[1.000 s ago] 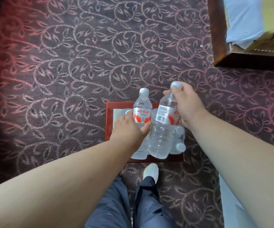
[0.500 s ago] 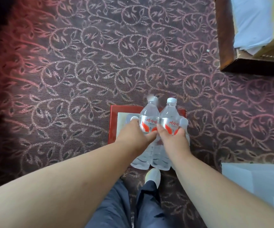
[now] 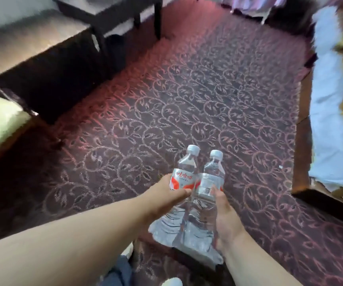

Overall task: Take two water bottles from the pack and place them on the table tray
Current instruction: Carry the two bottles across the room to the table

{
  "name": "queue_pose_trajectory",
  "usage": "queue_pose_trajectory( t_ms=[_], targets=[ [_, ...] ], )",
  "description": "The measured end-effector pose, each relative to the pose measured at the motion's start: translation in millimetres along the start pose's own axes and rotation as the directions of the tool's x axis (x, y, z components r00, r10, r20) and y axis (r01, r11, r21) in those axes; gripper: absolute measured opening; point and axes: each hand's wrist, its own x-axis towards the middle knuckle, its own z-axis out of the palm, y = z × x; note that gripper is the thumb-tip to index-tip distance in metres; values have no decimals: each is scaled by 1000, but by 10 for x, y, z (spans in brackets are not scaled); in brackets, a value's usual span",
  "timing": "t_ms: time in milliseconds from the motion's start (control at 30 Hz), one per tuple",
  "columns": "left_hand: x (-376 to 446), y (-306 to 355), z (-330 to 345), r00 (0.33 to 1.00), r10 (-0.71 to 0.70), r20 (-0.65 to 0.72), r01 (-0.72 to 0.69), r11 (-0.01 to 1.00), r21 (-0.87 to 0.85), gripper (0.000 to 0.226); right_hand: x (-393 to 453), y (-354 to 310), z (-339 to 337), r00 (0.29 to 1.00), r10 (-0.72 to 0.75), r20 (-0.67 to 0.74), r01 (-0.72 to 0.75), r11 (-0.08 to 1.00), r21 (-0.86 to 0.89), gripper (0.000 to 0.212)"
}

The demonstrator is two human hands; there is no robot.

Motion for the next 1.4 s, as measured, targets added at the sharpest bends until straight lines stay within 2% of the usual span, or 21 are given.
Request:
queue_pose_trajectory(
  t_ms=[67,133,233,333,433,533,633,733,833,933,1033,1167,1233,1300,1400],
  targets=[
    [-373,177,-209,994,39,-103,-47,996,-76,22,-201,-222,350,985,-3,173,15,998,-65,72],
    [-750,277,-425,976,96,-195,-123,983,-137,23,-385,-348,722,961,-2,277,35,993,-111,72],
    [-1399,376,-769,925,163,-344,-235,955,-179,40,-711,-381,1377,896,44,441,40,983,-180,73],
    [-2100,347,-1121,873,197,-446,-339,903,-264,59,-1025,-270,2038,820,26,571,117,970,-212,71],
    [-2816,143,-1474,820,217,-530,-407,872,-273,54,-1426,-4,2674,726,66,684,153,955,-255,48],
    [-3536,-173,-1863,780,194,-594,-432,855,-287,50,-1770,408,3319,694,106,712,170,937,-306,44],
    [-4242,-588,-2241,732,141,-666,-425,859,-286,45,-2130,955,3959,689,136,712,207,904,-373,69],
    [-4918,-1054,-2586,639,28,-769,-389,874,-291,57,-2436,1560,4547,652,217,726,182,885,-428,71],
    [-5553,-1481,-2888,566,-50,-823,-401,856,-327,46,-2770,2161,5094,598,310,739,111,881,-460,75],
    [-6117,-1799,-3122,506,-116,-855,-434,822,-369,34,-3048,2626,5576,510,337,791,107,888,-447,61],
    [-6568,-2001,-3377,426,-160,-890,-465,806,-367,34,-3256,2926,6030,414,356,838,171,874,-456,22],
    [-6999,-2280,-3771,399,-209,-893,-554,721,-416,52,-3313,3314,6635,342,446,827,150,843,-517,19],
    [-7134,-2433,-3986,384,-228,-895,-597,678,-428,61,-3277,3498,6968,337,487,806,183,806,-563,26],
    [-7234,-2585,-4242,358,-262,-896,-611,660,-437,64,-3200,3693,7313,352,510,785,210,774,-597,46],
    [-7377,-2777,-4720,329,-279,-902,-628,648,-430,61,-3039,3981,7881,315,561,766,236,735,-635,59]
  ],
)
